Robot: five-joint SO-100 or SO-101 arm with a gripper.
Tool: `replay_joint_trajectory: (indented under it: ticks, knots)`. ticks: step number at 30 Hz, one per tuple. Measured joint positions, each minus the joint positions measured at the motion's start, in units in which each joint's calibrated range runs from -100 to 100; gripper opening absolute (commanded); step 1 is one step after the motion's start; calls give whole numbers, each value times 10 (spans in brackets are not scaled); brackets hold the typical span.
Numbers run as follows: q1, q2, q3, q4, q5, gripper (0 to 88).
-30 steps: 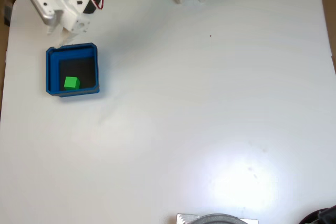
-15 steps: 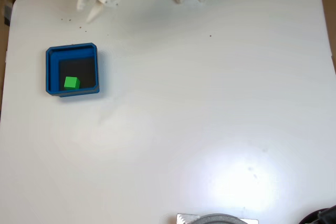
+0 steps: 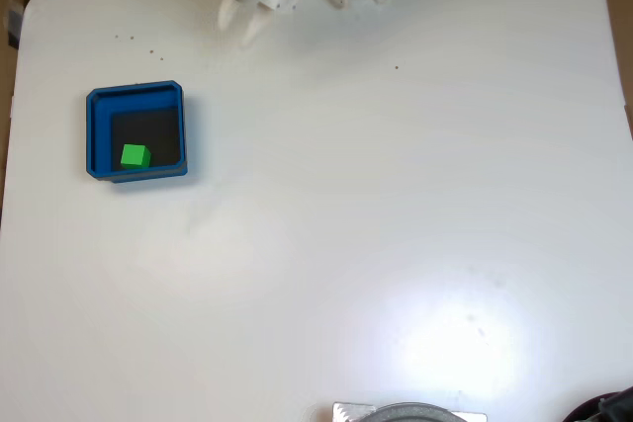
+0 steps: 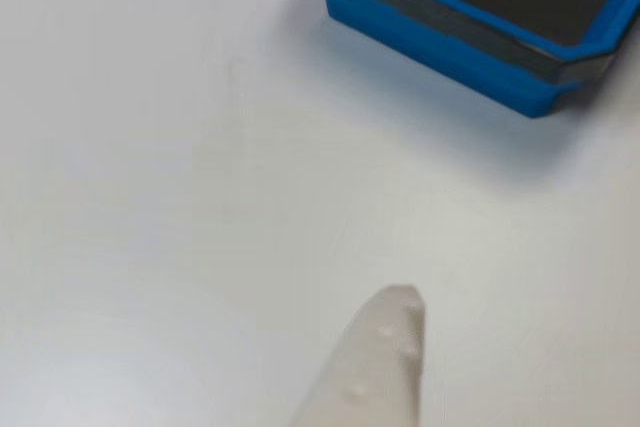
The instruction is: Pick up green cube and drop it in the blue box
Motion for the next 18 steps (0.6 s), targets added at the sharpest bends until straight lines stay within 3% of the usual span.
replay_joint_trajectory:
  ticks: [9, 18]
  knots:
    - [-1, -165, 151, -36, 0, 183]
    - [-1, -255, 314, -227, 0, 183]
